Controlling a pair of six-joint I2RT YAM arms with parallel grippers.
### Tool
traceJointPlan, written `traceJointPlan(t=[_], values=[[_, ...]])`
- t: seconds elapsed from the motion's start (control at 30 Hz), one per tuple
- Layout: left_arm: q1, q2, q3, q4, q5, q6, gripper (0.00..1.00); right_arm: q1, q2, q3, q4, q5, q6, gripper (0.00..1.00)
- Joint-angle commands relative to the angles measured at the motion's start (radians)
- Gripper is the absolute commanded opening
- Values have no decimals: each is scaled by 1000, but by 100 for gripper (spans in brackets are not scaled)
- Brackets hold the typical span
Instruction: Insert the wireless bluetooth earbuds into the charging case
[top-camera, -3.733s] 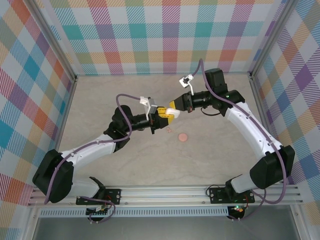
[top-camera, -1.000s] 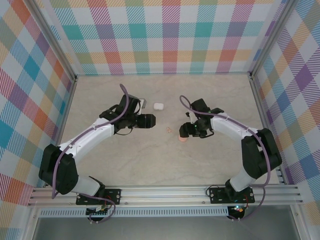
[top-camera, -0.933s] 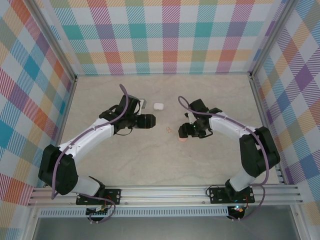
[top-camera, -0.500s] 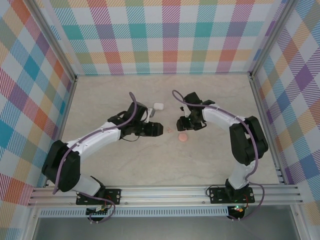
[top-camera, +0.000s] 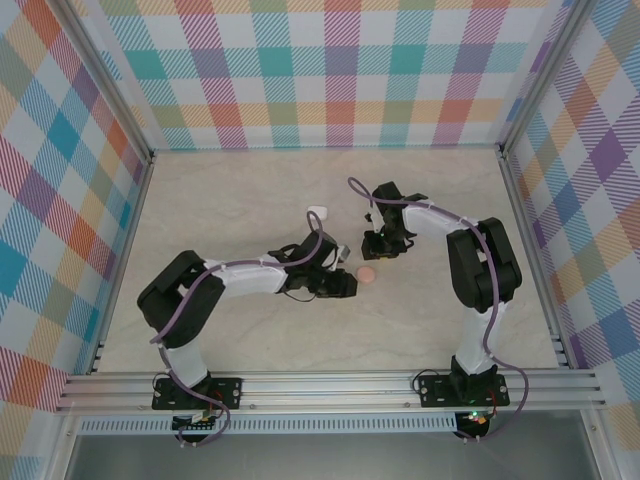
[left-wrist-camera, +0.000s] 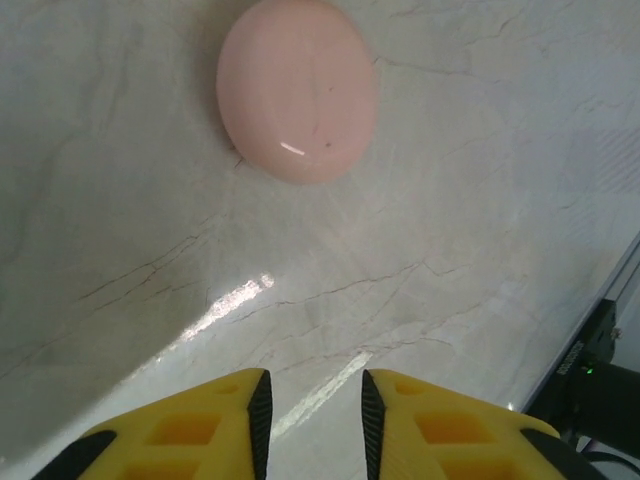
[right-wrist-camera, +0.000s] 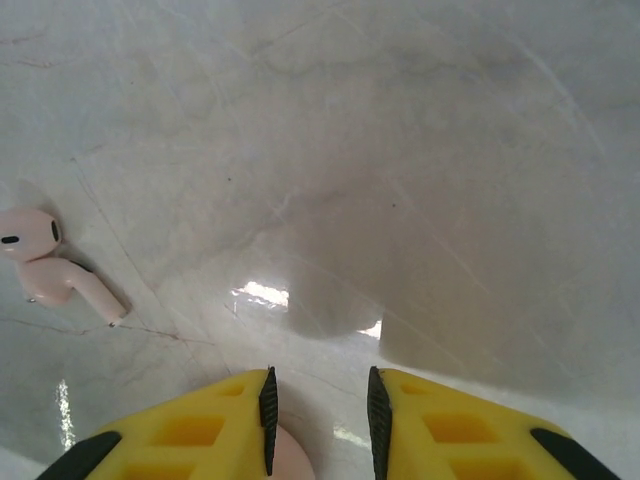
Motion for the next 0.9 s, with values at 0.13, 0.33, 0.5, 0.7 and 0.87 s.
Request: traceJointPlan(t=[0.13,0.33,0.5,0.7,0.87], values=[[-34,110,65,79,31,-61,22,1,12,-8,-52,-50,-35,33],[-33,154,106,34,-29,-65,19,0,4,-40,-60,-46,-35,34],[-33,162,126,-25,-108,-62,18,0,-16,-68,-72,-39,-31,34],[-34,166,134,-78,-184,-61,15,0,-58,-119,-68,-41,-17,35],[-34,146,134,-119,-237,-52,15,0,-87,-163,-63,-50,-6,35]])
